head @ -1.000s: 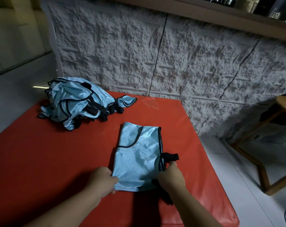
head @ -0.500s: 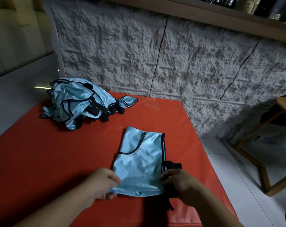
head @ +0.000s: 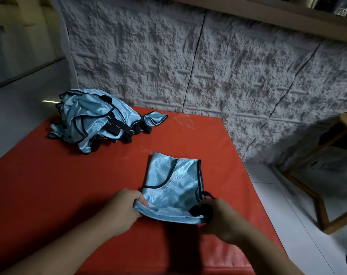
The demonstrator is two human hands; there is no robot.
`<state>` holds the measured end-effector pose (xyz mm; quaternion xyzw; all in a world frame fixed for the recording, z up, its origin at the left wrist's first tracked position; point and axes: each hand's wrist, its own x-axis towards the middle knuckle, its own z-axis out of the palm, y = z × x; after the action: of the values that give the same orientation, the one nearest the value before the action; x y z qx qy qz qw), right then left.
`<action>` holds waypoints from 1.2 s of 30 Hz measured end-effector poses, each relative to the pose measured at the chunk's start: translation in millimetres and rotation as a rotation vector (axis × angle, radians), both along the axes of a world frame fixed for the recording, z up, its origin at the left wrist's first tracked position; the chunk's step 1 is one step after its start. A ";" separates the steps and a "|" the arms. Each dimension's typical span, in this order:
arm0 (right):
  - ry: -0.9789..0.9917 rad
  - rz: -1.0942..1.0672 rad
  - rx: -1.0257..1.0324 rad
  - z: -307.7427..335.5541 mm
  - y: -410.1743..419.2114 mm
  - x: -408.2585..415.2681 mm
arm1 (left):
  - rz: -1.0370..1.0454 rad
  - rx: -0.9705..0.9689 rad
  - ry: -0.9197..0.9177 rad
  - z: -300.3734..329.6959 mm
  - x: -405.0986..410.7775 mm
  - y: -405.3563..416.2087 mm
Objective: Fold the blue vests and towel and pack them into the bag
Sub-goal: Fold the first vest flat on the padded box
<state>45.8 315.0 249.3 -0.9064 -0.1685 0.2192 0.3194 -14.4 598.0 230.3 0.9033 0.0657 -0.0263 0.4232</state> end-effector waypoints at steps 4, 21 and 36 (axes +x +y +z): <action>-0.284 0.146 -0.068 11.3 -4.9 1.4 | -0.137 0.025 -0.096 -2.1 4.9 10.1; 0.158 -0.467 0.491 -2.6 12.4 94.3 | 0.115 -0.385 0.037 -9.0 102.2 6.2; -0.552 -0.652 0.036 -25.6 22.6 128.1 | 0.415 -0.245 -0.057 -40.0 145.8 -0.1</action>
<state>173.9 337.6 223.6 -0.9312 0.0441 -0.1470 0.3307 131.4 598.0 190.3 0.8126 0.2345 0.0789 0.5277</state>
